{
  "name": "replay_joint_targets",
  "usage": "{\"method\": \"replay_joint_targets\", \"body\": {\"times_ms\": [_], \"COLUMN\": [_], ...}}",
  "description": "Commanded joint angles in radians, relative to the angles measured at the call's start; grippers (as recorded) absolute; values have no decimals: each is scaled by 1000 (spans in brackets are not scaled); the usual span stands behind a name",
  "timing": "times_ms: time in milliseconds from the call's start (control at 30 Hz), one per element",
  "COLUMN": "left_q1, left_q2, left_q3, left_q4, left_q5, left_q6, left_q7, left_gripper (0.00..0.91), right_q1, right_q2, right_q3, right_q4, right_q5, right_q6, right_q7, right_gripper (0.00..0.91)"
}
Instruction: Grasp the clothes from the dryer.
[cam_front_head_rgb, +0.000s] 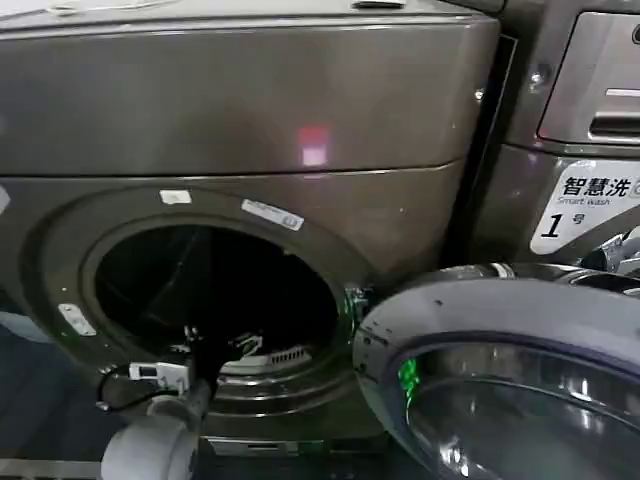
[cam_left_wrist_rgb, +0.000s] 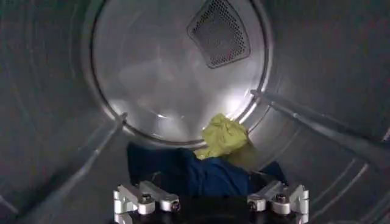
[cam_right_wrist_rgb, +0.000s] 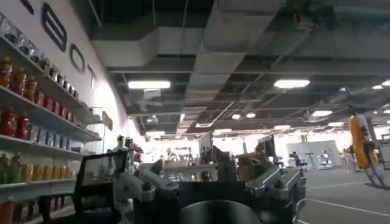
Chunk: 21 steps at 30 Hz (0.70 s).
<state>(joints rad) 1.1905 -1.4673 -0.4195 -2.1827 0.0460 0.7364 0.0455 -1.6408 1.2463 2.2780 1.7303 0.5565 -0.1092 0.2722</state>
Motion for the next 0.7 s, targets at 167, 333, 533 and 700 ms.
{"method": "replay_joint_targets", "body": {"times_ms": [167, 333, 533, 700], "left_q1": [-197, -280, -404, -504], "left_q2": [-30, -44, -86, -93], "left_q3": [-1, 0, -38, -42], "left_q4": [235, 363, 515, 680], "left_q5": [-37, -12, 5, 26], "left_q6": [49, 49, 43, 0], "left_q7": [-23, -39, -44, -48], "left_gripper": [907, 907, 907, 907], "right_q1": [0, 5, 4, 1], "right_q2": [-5, -4, -6, -4], "right_q3": [-6, -15, -15, -14], "right_q4": [0, 6, 3, 8], "right_q5": [0, 0, 0, 6], "right_q6": [5, 6, 9, 9], "right_q7": [-2, -1, -1, 0], "right_gripper": [907, 907, 907, 907]}}
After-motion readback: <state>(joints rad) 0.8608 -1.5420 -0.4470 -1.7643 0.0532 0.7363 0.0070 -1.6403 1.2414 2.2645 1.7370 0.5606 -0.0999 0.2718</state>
